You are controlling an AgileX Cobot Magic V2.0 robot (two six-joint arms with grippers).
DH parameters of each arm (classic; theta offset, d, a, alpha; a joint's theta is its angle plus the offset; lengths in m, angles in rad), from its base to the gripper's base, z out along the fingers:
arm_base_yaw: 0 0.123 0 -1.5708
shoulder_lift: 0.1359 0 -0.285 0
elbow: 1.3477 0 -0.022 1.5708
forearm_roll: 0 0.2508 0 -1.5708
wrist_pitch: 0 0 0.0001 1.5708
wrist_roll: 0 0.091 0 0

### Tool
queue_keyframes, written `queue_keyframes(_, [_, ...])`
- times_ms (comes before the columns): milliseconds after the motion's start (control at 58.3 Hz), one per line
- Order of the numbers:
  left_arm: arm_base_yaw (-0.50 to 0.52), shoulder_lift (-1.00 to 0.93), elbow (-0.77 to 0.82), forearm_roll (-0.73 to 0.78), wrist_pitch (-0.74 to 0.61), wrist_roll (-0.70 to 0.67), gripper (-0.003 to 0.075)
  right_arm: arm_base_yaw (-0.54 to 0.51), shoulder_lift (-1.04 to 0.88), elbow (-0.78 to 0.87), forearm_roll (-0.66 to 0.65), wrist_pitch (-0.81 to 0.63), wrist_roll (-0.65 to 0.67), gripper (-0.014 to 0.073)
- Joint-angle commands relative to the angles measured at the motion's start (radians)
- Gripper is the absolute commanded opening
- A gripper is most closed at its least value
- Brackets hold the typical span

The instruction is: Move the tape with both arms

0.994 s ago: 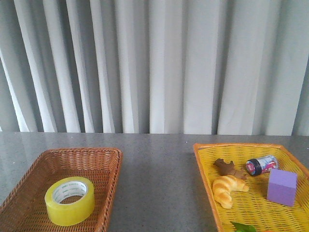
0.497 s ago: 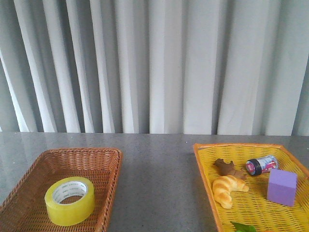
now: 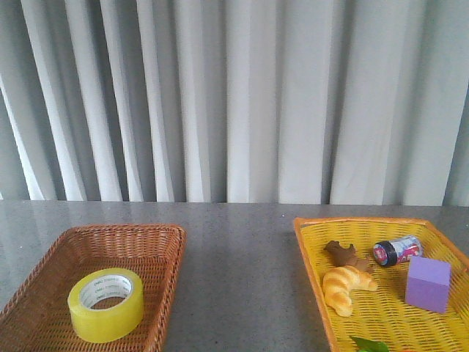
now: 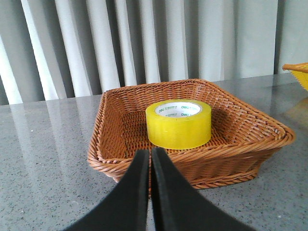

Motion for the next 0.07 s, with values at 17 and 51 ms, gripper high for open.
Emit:
queue_keyframes(17, [0.001, -0.015, -0.008, -0.006, -0.074, -0.009, -0.0005, -0.002, -0.009, 0.004, -0.003, -0.077, -0.011, -0.0007])
queue_keyframes(51, [0.001, -0.015, -0.008, -0.006, -0.074, -0.009, -0.0005, -0.002, -0.009, 0.004, -0.003, -0.077, -0.011, -0.0007])
